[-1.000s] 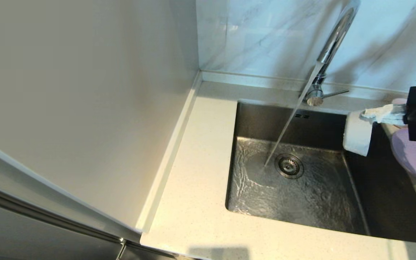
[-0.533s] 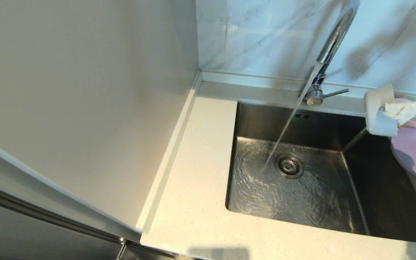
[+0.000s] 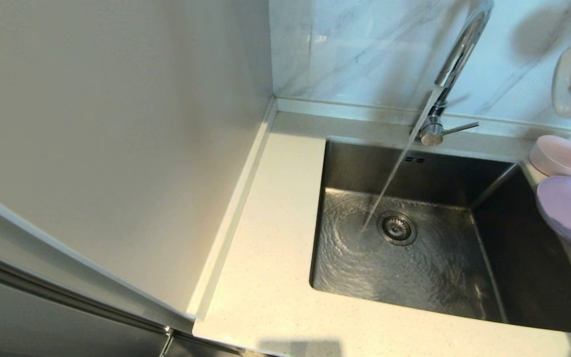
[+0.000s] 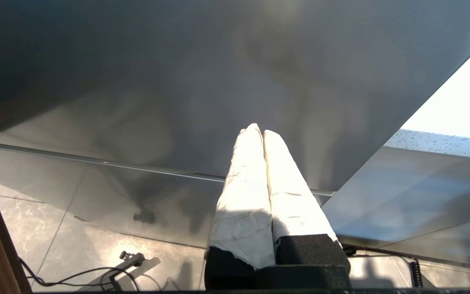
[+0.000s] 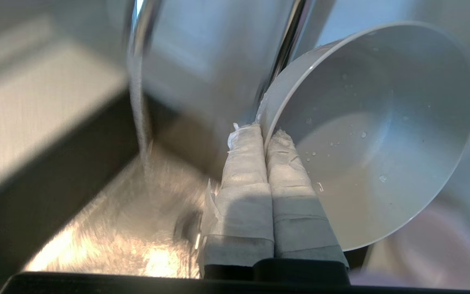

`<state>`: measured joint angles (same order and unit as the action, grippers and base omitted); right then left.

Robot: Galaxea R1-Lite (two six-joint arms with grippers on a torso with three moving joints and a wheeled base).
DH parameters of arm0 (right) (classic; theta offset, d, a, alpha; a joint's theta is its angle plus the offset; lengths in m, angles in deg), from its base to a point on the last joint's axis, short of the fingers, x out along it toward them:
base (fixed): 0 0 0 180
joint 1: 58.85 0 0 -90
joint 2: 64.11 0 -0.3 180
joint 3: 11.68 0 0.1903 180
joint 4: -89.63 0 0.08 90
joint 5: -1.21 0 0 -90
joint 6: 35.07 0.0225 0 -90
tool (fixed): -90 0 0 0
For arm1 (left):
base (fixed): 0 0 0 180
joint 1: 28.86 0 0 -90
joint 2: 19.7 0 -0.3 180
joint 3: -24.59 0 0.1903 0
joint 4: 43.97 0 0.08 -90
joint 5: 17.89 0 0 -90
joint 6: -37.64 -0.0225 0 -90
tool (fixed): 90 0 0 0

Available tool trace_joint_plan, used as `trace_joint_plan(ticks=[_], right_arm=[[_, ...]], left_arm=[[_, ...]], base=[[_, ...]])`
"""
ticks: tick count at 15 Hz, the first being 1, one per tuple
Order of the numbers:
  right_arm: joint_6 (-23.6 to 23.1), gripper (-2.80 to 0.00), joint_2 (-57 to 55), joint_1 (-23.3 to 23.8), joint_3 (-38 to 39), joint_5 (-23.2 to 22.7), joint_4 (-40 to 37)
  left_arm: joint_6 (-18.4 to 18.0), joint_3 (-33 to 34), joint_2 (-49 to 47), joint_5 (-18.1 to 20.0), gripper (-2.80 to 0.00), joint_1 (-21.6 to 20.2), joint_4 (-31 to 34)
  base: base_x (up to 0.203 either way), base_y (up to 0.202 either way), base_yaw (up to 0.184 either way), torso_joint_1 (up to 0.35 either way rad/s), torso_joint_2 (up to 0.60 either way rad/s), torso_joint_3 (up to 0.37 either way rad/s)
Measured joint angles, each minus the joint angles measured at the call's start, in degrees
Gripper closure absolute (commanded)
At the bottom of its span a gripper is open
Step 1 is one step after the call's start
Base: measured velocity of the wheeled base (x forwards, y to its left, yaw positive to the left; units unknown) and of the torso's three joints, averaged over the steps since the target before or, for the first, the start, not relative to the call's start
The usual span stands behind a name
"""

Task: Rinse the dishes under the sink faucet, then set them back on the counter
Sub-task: Place the bowl on the table

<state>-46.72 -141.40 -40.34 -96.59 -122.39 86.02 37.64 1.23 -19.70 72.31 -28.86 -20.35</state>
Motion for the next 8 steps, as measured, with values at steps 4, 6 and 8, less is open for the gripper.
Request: trace_joint_plan(ticks=[4,6,8], right_arm=[[-8.16,0.00,3.51,0.09,23.09,-1.13,-0.61],[-5.35,0.00,4.25,-0.24,24.03,-1.28,-2.51],[0.19,0.00,4.13,-0.61,15.63,-1.43,-7.79]], left_arm=[[0.00,0.00,0.00,0.01,0.00,0.00,0.00],[0.00,0.00,0.00,0.00,0.00,0.00,0.02],[-0.02,0.00,0.00,0.00,0.00,0.00,0.02]], base=[[0.000,0.000,0.000,0.000,0.00,0.000],[0.000,0.000,0.000,0.000,0.00,0.000],[0.000,0.000,0.000,0.000,0.00,0.000]])
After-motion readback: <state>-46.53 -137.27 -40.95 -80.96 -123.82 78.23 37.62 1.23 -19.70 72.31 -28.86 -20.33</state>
